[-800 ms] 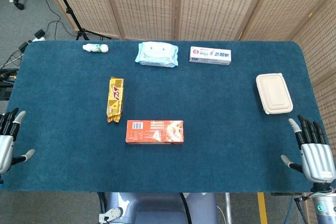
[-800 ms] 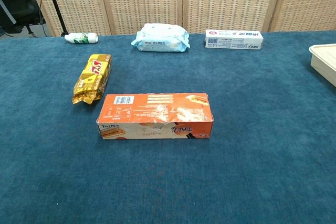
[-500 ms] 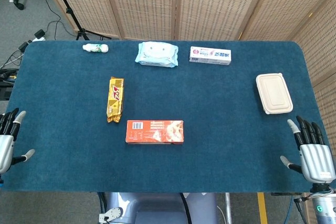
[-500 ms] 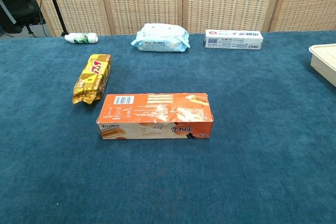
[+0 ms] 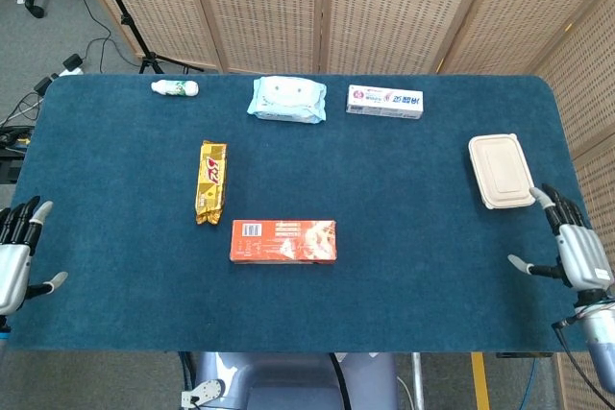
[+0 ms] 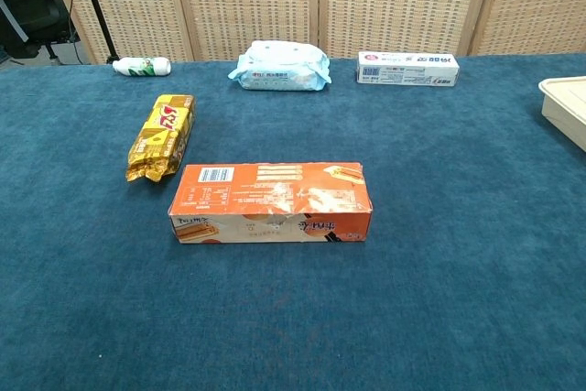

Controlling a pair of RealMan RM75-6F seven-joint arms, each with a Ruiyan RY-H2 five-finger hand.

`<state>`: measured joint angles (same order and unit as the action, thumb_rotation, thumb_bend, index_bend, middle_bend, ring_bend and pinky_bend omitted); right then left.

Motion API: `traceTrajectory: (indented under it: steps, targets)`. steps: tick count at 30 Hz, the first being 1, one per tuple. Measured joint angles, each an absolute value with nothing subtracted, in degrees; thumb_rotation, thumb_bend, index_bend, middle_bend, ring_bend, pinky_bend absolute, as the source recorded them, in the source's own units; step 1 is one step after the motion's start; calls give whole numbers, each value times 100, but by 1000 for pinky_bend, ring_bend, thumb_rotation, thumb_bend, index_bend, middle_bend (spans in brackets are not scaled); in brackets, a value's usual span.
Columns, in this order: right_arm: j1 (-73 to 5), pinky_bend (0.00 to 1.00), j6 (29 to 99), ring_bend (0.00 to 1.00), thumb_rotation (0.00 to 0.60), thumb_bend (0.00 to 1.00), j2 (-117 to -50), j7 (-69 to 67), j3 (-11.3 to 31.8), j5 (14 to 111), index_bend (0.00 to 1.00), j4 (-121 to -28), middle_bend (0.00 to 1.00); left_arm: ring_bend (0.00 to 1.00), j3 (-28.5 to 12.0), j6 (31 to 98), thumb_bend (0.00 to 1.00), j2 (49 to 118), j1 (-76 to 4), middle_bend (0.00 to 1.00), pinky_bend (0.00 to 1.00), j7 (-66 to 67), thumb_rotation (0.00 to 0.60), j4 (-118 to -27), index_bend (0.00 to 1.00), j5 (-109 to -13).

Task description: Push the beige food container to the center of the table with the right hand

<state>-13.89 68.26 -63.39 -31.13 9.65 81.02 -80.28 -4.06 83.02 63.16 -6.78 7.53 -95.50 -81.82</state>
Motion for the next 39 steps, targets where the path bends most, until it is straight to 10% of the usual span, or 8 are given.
traceTrajectory:
  steps: [18,39]
  targets:
    - [-2963,0,3102,0,600,854,-6645,-7567,1307,7611,45,-5272,0,0,-531,8174,0,6261,-748,0,0,687,600,-9582,0,-7900]
    - [-3685,0,1988,0,600,981,-7870,-9156,1053,8137,47,-3775,0,0,-626,8030,0,6219,-808,0,0,626,600,-9569,0,-7615]
